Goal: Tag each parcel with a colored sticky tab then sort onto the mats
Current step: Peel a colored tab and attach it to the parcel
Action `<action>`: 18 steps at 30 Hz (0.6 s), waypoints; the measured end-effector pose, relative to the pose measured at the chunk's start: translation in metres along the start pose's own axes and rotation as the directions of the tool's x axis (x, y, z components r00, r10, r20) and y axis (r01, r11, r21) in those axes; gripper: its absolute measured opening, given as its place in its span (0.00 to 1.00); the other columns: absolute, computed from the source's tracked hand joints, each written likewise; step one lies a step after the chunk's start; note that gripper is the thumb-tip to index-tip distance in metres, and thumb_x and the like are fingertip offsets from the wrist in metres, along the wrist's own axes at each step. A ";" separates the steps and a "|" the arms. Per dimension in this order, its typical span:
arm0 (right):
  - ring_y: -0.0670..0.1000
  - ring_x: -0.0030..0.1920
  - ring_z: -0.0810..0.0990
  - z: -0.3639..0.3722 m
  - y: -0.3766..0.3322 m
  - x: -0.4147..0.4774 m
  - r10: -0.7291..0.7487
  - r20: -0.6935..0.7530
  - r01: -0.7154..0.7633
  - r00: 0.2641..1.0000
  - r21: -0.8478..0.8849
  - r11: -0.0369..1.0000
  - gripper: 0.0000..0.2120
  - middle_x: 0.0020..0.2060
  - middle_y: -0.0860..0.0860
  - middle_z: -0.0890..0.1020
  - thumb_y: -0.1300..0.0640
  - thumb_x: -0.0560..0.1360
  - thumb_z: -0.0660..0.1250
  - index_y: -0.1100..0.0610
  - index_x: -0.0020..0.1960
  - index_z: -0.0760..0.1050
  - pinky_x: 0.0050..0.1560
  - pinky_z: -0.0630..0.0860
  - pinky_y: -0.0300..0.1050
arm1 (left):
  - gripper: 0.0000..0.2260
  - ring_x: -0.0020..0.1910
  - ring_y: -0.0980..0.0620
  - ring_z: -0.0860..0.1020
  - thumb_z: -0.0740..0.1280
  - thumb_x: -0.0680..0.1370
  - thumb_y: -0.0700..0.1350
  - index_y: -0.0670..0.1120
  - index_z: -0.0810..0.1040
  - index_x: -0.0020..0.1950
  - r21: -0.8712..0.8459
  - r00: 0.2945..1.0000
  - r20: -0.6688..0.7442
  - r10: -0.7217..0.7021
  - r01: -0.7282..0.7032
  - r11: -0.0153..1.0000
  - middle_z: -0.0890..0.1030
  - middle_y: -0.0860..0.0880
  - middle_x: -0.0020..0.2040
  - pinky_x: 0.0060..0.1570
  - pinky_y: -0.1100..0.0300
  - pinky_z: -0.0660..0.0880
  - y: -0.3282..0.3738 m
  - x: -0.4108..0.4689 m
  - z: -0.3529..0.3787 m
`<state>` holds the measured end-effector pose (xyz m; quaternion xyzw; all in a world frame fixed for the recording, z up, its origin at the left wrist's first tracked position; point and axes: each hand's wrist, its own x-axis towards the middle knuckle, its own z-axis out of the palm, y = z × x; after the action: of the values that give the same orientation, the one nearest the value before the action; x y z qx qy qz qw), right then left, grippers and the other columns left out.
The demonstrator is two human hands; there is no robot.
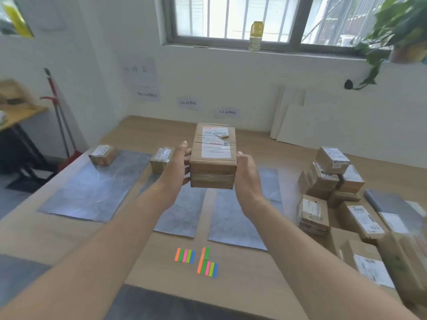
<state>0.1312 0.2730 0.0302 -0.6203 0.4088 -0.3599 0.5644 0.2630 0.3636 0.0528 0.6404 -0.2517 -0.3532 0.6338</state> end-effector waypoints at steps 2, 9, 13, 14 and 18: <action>0.49 0.45 0.73 0.010 0.006 -0.010 0.014 0.028 -0.014 0.999 -0.013 1.000 0.19 0.47 0.50 0.76 0.42 0.85 0.52 0.56 0.54 0.72 0.44 0.68 0.47 | 0.20 0.58 0.52 0.78 0.50 0.84 0.61 0.55 0.79 0.58 0.012 0.999 -0.025 -0.026 0.026 1.000 0.82 0.53 0.53 0.61 0.52 0.72 -0.007 -0.012 -0.014; 0.50 0.44 0.71 0.052 0.015 -0.039 0.023 0.095 -0.022 0.995 -0.015 1.000 0.22 0.47 0.51 0.75 0.41 0.84 0.53 0.60 0.57 0.71 0.44 0.68 0.50 | 0.22 0.60 0.53 0.78 0.50 0.83 0.63 0.55 0.80 0.55 0.036 0.991 -0.123 -0.057 0.062 0.997 0.83 0.54 0.56 0.62 0.50 0.70 -0.020 -0.047 -0.066; 0.50 0.44 0.70 0.084 0.008 -0.050 0.014 0.103 -0.013 0.995 -0.010 1.000 0.22 0.46 0.51 0.74 0.43 0.84 0.53 0.62 0.57 0.70 0.44 0.67 0.49 | 0.20 0.54 0.53 0.80 0.52 0.83 0.61 0.53 0.80 0.50 -0.005 0.988 -0.146 -0.047 0.047 0.999 0.84 0.54 0.50 0.53 0.53 0.74 -0.020 -0.052 -0.099; 0.50 0.44 0.70 0.094 0.007 -0.052 0.016 0.101 -0.015 0.995 -0.012 1.000 0.21 0.46 0.51 0.74 0.43 0.84 0.53 0.62 0.56 0.70 0.44 0.67 0.49 | 0.20 0.53 0.53 0.80 0.52 0.84 0.60 0.52 0.79 0.50 -0.014 0.989 -0.144 -0.044 0.043 0.999 0.84 0.53 0.49 0.50 0.54 0.74 -0.020 -0.052 -0.107; 0.50 0.44 0.71 0.132 0.009 -0.057 0.008 0.080 -0.006 0.997 -0.027 1.000 0.18 0.46 0.51 0.74 0.41 0.84 0.53 0.55 0.49 0.69 0.45 0.68 0.50 | 0.19 0.52 0.53 0.80 0.51 0.84 0.59 0.51 0.78 0.50 -0.021 0.992 -0.119 -0.037 0.034 0.999 0.83 0.52 0.50 0.50 0.54 0.74 -0.022 -0.042 -0.144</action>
<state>0.2268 0.3787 0.0082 -0.6404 0.3927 -0.3272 0.5732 0.3450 0.4885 0.0292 0.6587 -0.1987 -0.3281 0.6473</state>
